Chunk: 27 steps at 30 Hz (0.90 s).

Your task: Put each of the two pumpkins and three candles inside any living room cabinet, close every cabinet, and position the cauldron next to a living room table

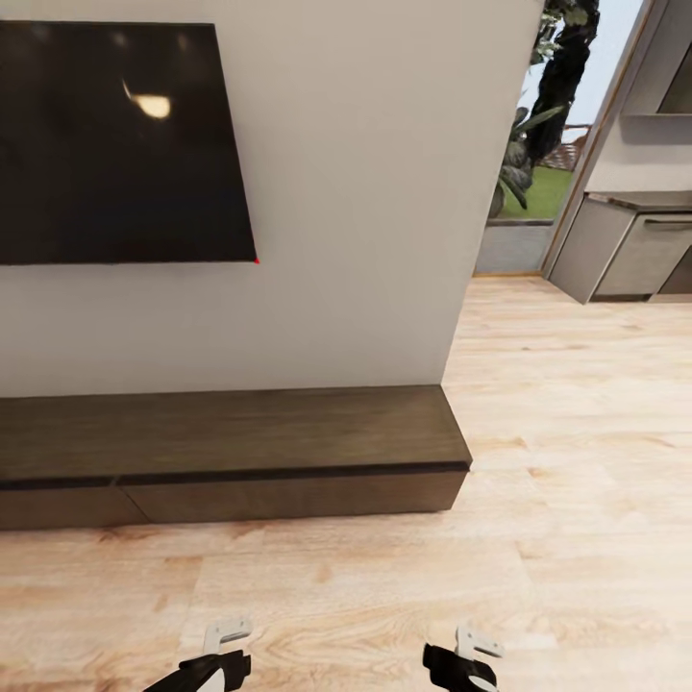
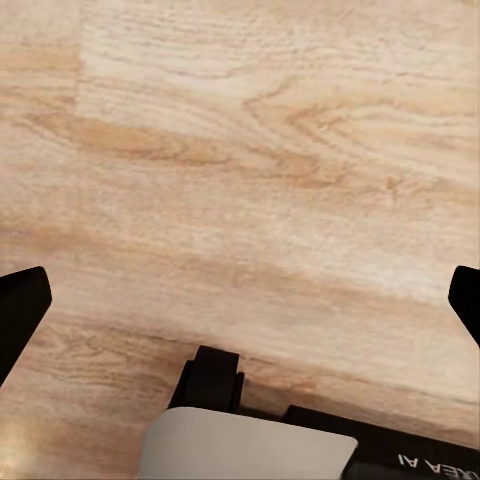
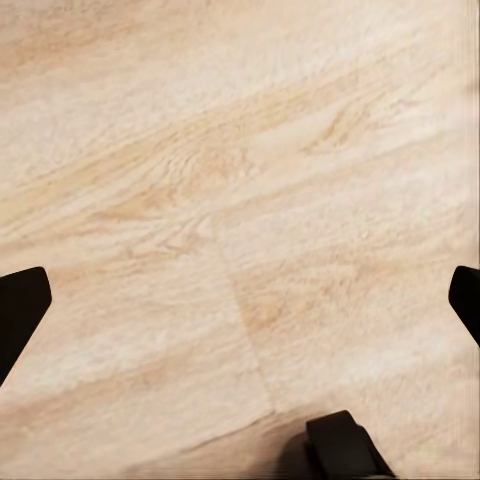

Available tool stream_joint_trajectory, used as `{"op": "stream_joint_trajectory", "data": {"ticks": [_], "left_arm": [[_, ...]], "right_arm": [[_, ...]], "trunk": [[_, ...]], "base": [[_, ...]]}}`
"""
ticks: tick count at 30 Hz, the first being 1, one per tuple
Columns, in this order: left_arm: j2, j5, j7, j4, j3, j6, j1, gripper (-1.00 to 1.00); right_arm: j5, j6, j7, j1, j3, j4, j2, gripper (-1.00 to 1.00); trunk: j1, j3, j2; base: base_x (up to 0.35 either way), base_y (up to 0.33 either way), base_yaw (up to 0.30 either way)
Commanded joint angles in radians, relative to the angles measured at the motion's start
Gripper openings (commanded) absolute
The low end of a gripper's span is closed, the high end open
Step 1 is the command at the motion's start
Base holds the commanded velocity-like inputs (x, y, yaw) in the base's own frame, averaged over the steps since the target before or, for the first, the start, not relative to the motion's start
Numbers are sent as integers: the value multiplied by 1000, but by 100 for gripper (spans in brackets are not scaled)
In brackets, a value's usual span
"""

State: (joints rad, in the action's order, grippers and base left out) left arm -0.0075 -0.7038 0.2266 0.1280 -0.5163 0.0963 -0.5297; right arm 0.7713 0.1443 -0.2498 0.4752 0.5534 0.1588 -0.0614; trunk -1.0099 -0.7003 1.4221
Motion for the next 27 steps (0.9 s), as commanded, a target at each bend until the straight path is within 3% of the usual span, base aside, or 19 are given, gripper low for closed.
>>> {"op": "stream_joint_trajectory", "data": {"ticks": [1, 15, 20, 24, 27], "left_arm": [[0, -6, 7, 2, -8, 5, 0, 100], [3, -8, 7, 2, -7, 5, 0, 100], [7, -7, 7, -1, -7, 5, 7, 100], [17, -4, 7, -58, -9, 2, 18, 100], [33, -3, 7, -98, -10, -49, 43, 100]], "right_arm": [[10, 4, -6, 0, 8, -4, 0, 100], [11, 7, -9, 0, 7, -48, -1, 100], [12, 67, -9, 0, 8, -51, -2, 100], [13, 89, -9, 0, 7, -96, -2, 100], [13, 94, -9, 0, 6, -144, 2, 100]], "trunk": [[4, 2, -7], [58, 46, -105], [77, 62, -140], [92, 75, -168], [104, 84, -189]], "base": [[0, 0, 0], [0, 0, 0], [0, 0, 0], [0, 0, 0], [0, 0, 0]]}}
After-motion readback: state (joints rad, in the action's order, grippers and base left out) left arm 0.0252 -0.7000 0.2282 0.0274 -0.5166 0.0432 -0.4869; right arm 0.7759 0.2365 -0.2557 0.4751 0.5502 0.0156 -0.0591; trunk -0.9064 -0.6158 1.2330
